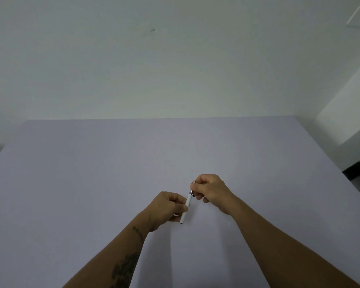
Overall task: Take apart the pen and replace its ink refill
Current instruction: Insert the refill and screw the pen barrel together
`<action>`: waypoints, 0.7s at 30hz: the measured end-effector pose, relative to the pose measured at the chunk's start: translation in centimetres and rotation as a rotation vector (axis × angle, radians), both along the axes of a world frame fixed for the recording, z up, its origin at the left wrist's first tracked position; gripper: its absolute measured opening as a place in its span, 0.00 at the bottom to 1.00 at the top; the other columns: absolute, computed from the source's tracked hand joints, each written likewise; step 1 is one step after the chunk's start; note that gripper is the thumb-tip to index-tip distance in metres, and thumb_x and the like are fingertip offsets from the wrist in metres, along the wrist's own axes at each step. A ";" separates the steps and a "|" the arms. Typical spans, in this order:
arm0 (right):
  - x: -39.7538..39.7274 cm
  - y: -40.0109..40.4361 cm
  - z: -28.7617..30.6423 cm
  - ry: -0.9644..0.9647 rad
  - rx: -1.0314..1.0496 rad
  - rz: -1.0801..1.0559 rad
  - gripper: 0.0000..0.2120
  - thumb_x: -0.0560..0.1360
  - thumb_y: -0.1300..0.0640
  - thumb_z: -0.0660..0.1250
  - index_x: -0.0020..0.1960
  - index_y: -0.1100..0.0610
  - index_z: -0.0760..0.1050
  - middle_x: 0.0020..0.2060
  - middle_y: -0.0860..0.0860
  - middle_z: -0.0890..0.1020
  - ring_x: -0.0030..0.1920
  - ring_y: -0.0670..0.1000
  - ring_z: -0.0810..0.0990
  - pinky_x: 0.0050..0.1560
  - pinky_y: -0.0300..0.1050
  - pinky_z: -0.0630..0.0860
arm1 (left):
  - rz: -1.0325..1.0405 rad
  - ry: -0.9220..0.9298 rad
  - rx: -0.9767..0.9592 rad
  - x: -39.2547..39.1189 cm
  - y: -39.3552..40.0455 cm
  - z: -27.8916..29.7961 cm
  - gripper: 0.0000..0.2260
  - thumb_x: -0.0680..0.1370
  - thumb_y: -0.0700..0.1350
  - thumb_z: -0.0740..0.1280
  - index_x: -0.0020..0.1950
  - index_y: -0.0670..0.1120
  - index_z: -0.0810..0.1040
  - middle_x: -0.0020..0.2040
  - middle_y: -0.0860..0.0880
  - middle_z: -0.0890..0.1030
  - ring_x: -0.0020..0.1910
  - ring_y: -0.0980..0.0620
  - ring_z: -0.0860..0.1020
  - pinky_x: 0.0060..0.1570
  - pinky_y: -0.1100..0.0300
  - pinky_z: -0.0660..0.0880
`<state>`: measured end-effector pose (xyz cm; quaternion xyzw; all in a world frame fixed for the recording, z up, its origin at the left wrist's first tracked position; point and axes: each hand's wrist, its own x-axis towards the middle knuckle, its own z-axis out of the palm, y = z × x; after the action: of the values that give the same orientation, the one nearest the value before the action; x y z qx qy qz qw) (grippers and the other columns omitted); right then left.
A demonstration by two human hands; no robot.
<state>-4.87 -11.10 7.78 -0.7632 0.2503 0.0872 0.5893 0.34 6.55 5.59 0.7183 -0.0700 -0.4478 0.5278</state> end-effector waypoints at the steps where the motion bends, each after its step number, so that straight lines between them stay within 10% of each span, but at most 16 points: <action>1: 0.0 0.1 -0.1 0.001 -0.004 0.000 0.06 0.74 0.56 0.70 0.40 0.57 0.79 0.35 0.50 0.86 0.34 0.47 0.80 0.36 0.42 0.75 | -0.010 0.009 0.001 0.0 0.1 0.0 0.04 0.75 0.36 0.70 0.46 0.41 0.84 0.46 0.41 0.82 0.44 0.45 0.80 0.51 0.51 0.82; 21: 1.5 0.5 0.0 0.038 0.144 0.021 0.05 0.75 0.60 0.69 0.49 0.58 0.84 0.38 0.51 0.85 0.35 0.47 0.79 0.34 0.39 0.75 | -0.023 0.067 0.029 1.8 0.7 0.1 0.06 0.73 0.33 0.69 0.44 0.41 0.84 0.41 0.44 0.82 0.39 0.49 0.81 0.39 0.58 0.81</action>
<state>-3.34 -10.62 7.80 -0.7195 0.2462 0.1258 0.6371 2.16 7.24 5.70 0.7097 -0.0541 -0.4786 0.5141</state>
